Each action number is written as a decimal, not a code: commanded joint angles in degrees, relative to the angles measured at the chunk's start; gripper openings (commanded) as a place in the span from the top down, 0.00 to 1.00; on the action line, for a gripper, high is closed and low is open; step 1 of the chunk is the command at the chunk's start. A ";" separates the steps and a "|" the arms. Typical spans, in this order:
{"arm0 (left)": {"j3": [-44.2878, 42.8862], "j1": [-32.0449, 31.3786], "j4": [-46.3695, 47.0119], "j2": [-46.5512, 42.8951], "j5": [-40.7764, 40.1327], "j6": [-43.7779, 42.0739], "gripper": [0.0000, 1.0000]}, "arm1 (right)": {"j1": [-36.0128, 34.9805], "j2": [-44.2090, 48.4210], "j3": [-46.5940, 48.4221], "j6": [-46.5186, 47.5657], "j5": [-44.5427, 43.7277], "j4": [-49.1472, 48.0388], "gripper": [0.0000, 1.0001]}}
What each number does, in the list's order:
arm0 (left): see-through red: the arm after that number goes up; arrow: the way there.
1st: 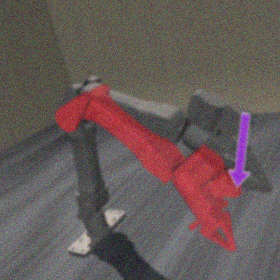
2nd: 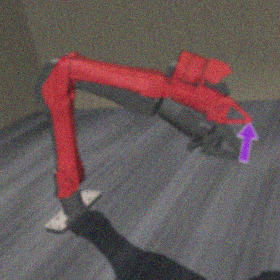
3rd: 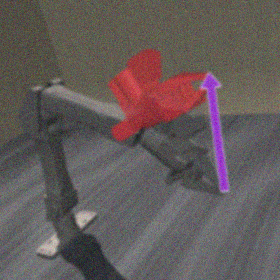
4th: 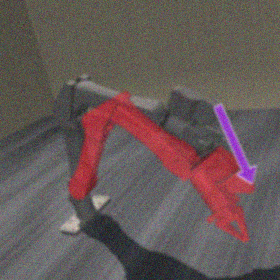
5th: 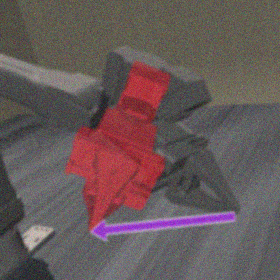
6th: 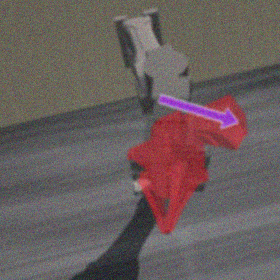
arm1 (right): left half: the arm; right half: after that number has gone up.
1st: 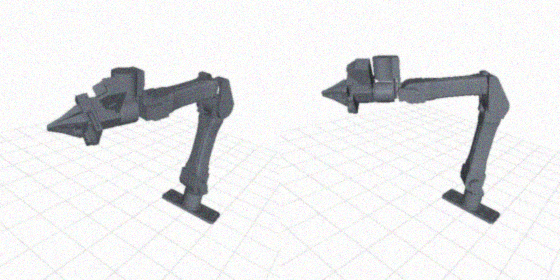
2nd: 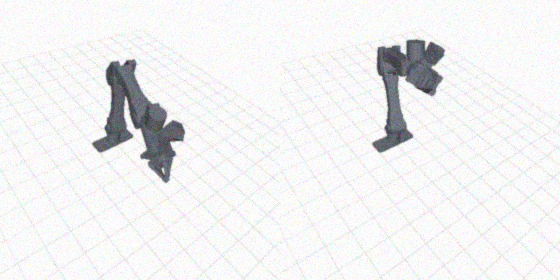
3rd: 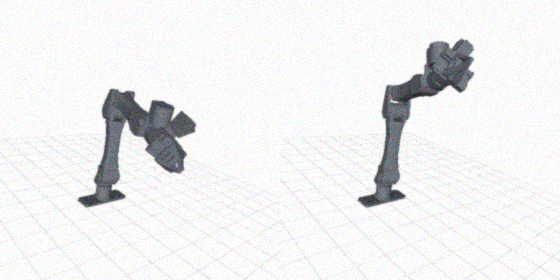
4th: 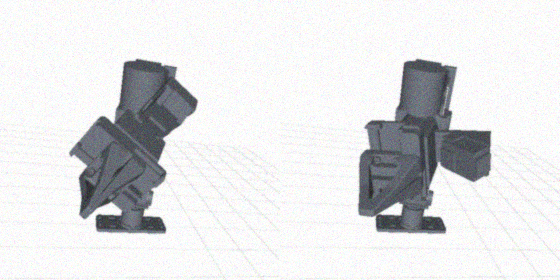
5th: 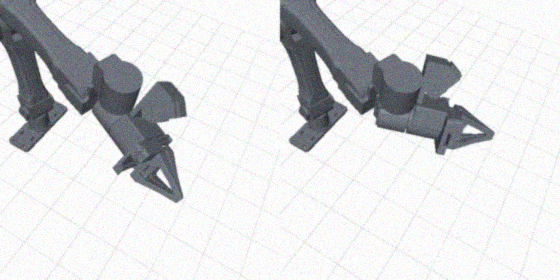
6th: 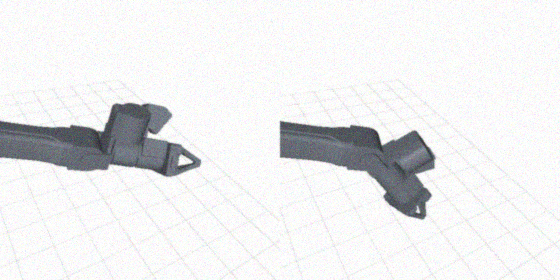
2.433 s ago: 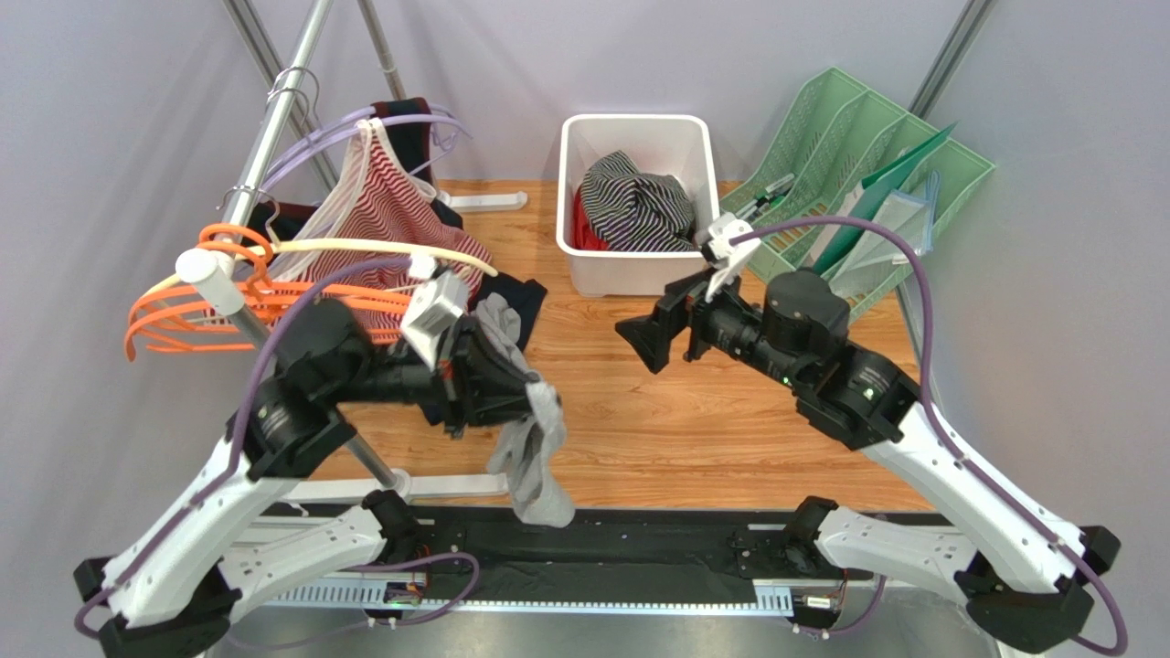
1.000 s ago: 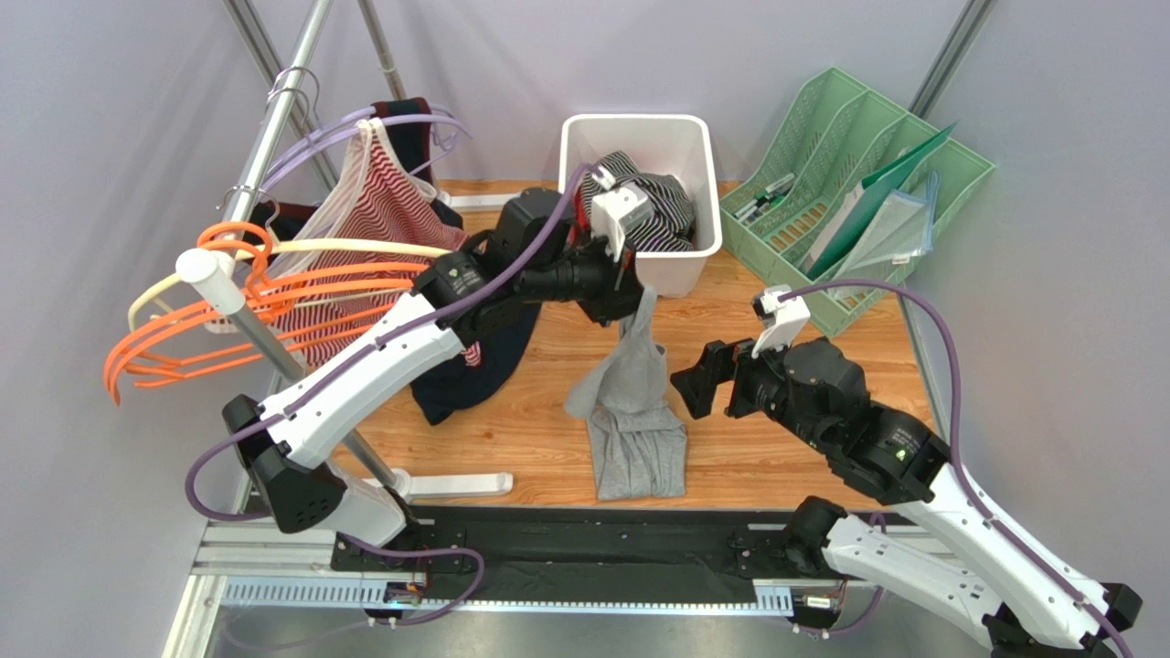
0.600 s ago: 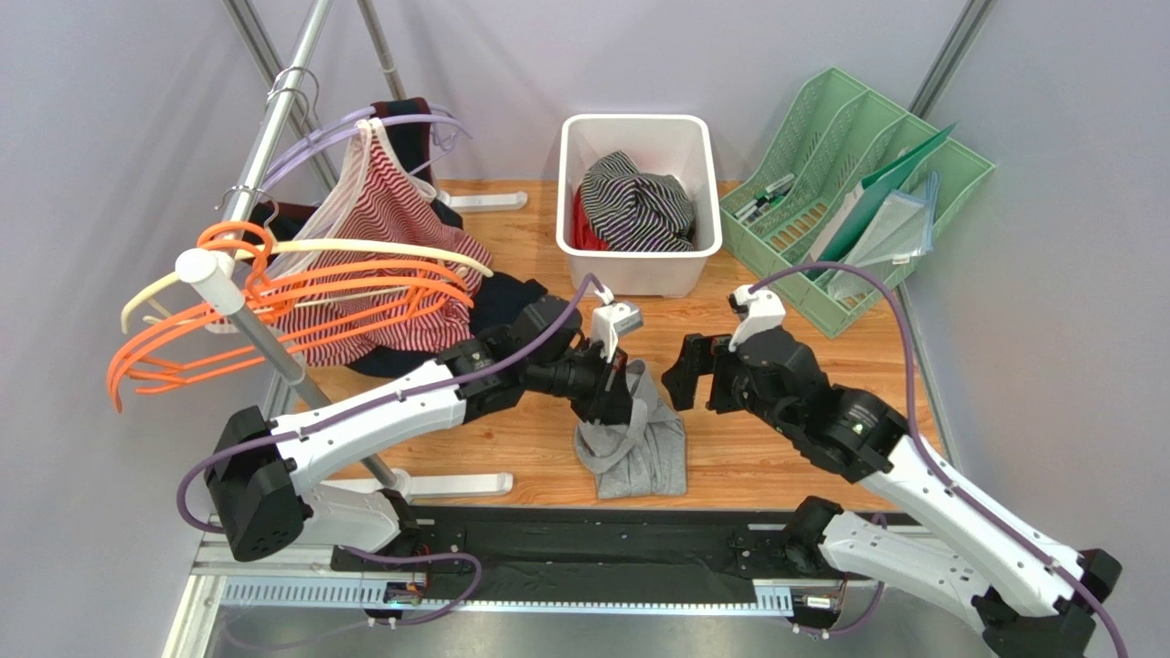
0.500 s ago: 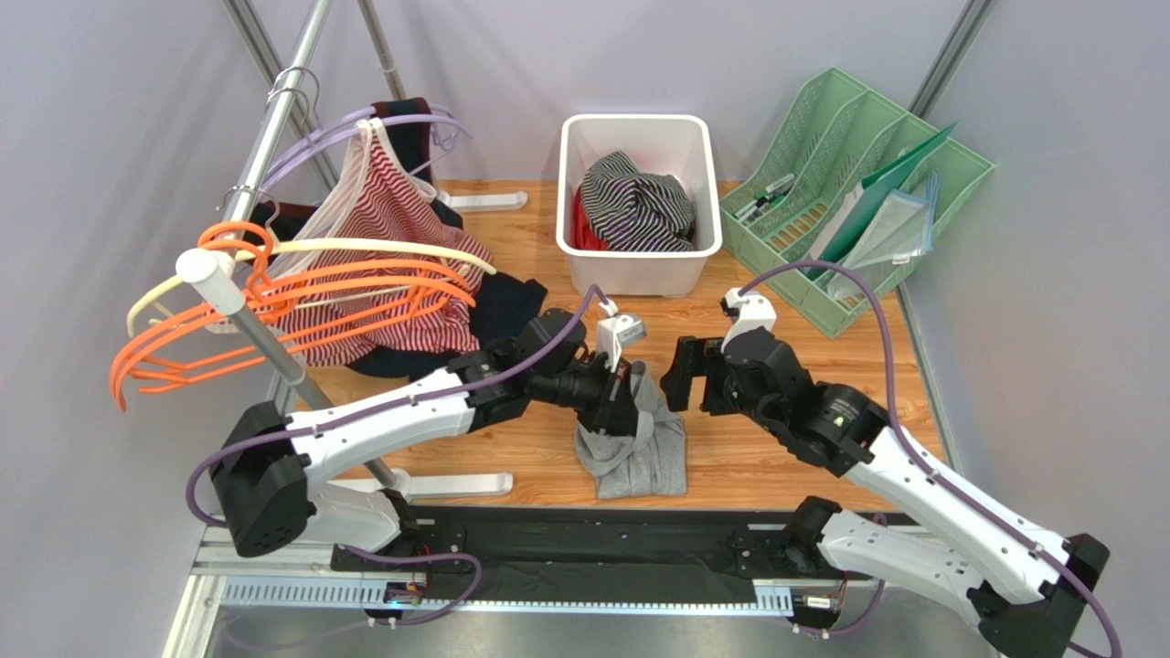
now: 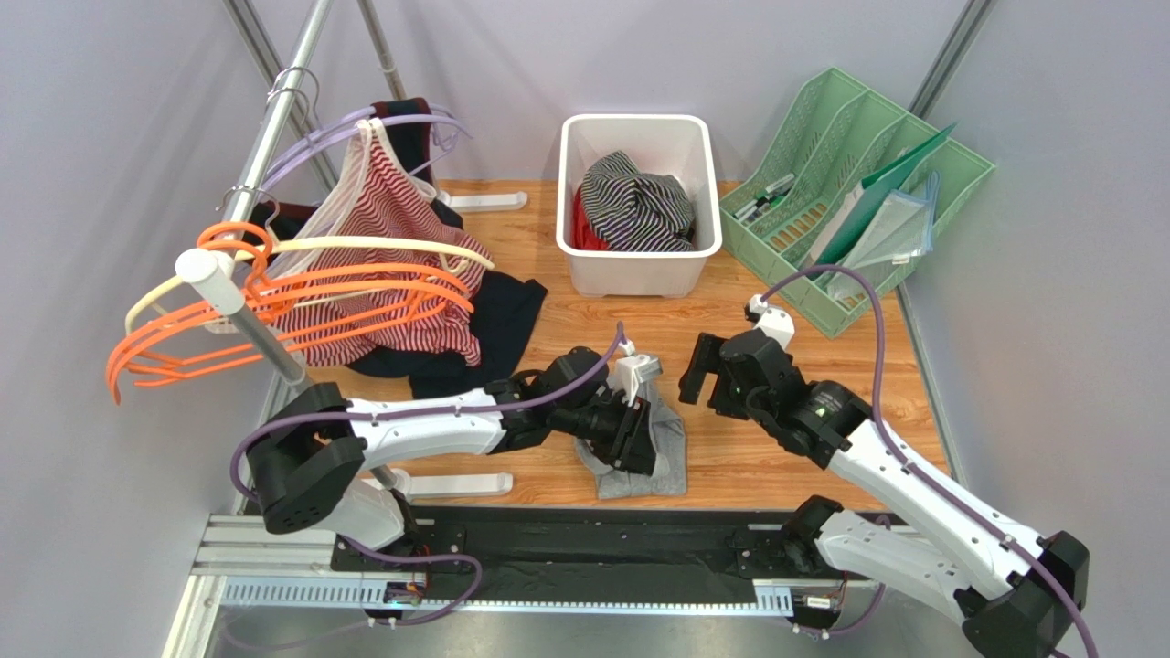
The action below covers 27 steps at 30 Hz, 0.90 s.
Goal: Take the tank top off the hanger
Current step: Pick up the tank top from the center of the board.
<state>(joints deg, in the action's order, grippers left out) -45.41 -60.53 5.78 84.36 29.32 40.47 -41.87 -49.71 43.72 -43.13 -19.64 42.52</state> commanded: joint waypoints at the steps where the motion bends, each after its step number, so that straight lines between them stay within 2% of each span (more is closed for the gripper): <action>1: 0.58 -1.34 -0.32 -6.39 -2.25 -1.70 0.54 | 2.93 -3.45 -0.39 -2.31 3.97 -4.64 0.00; 3: 1.02 -1.43 -2.86 -9.98 -3.47 -2.58 0.45 | 4.07 -4.95 -0.31 -1.26 6.53 -6.74 0.00; 4: 1.11 -1.43 -3.75 -11.13 -3.66 -2.94 0.23 | 4.25 -6.69 0.04 -0.55 9.50 -7.62 0.00; 5: 1.20 -1.43 -4.80 -12.28 -4.09 -3.37 0.18 | 4.25 -7.41 0.04 1.02 11.01 -8.59 0.00; 7: 1.20 -1.43 -8.67 -15.44 -5.41 -4.43 0.15 | 4.42 -9.95 0.22 2.17 15.22 -11.23 0.00; 14: 1.37 -1.43 -18.87 -22.39 -11.82 -7.86 0.13 | 4.16 -17.51 0.83 4.55 21.48 -14.40 0.00; 18: 1.47 -1.43 -19.75 -19.43 -14.98 -8.12 0.15 | 4.16 -18.66 0.57 4.55 22.19 -14.40 0.00; 21: 0.15 -1.43 -20.99 -16.86 -18.67 -7.42 0.25 | 4.07 -18.32 0.40 4.38 22.19 -13.70 0.00; 25: 1.20 -1.52 -18.35 -21.06 -20.18 -7.16 0.26 | 3.64 -18.75 -0.65 5.16 22.45 -13.52 0.00; 27: 1.81 -1.43 -16.51 -24.14 -18.09 -7.59 0.26 | 1.88 -18.84 -1.27 6.04 22.02 -14.30 0.00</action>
<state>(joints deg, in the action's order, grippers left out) -43.62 -61.78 -14.35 66.35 11.46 34.11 -38.13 -68.71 43.35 -39.07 1.98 30.68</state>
